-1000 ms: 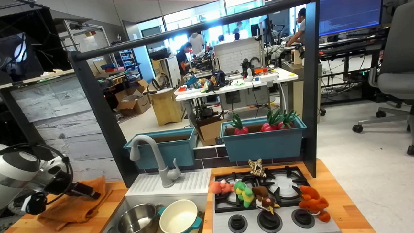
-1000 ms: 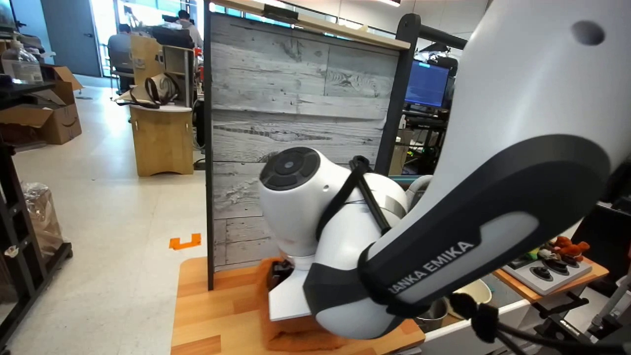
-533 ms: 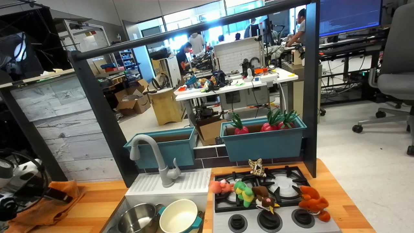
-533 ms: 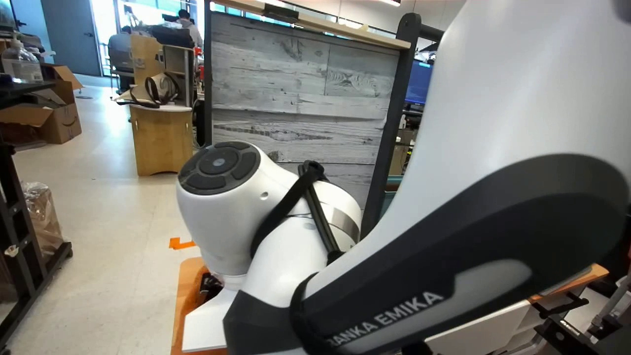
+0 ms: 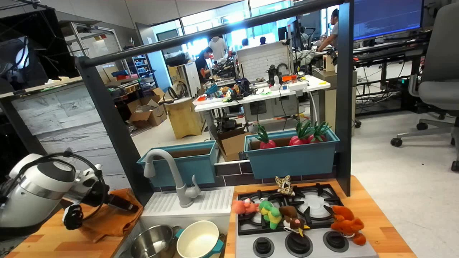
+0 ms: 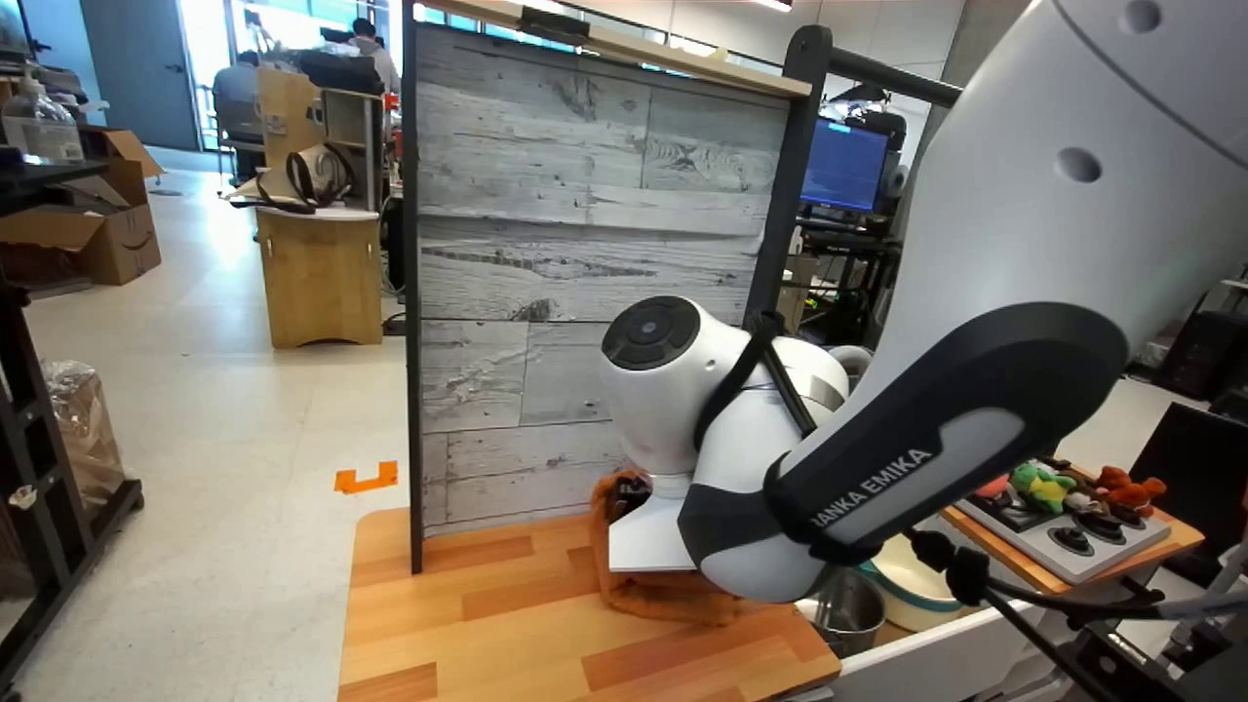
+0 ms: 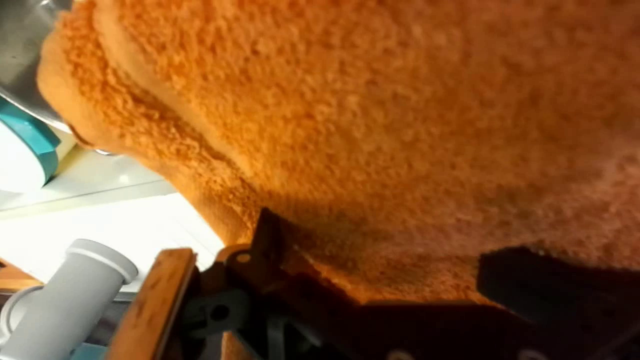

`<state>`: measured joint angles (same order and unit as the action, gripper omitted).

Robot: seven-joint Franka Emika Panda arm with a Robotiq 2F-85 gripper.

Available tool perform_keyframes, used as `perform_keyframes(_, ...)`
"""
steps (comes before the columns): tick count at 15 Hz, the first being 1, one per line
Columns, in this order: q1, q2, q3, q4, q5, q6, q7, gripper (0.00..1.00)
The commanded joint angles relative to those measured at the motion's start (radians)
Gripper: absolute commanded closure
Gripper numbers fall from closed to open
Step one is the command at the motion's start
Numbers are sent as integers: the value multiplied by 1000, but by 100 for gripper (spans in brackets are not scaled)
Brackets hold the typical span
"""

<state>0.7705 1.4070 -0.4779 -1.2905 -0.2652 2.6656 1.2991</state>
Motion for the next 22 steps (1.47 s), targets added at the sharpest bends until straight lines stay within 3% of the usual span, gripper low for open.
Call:
perform_keyframes(1, -2, 14, 61, 42, 7, 34, 14, 0)
perform_keyframes(8, 70, 23, 214, 216, 21, 76, 4, 0)
perform_keyframes(11, 59, 7, 200, 131, 1, 81, 3, 0)
perform_keyframes(14, 49, -41, 122, -25, -2, 71, 50, 0)
perform_keyframes(17, 28, -84, 65, -102, 2, 29, 69, 0)
perform_keyframes(19, 17, -89, 66, -111, 0, 12, 46, 0)
perform_keyframes(22, 32, -78, 143, -100, -7, 66, -18, 0)
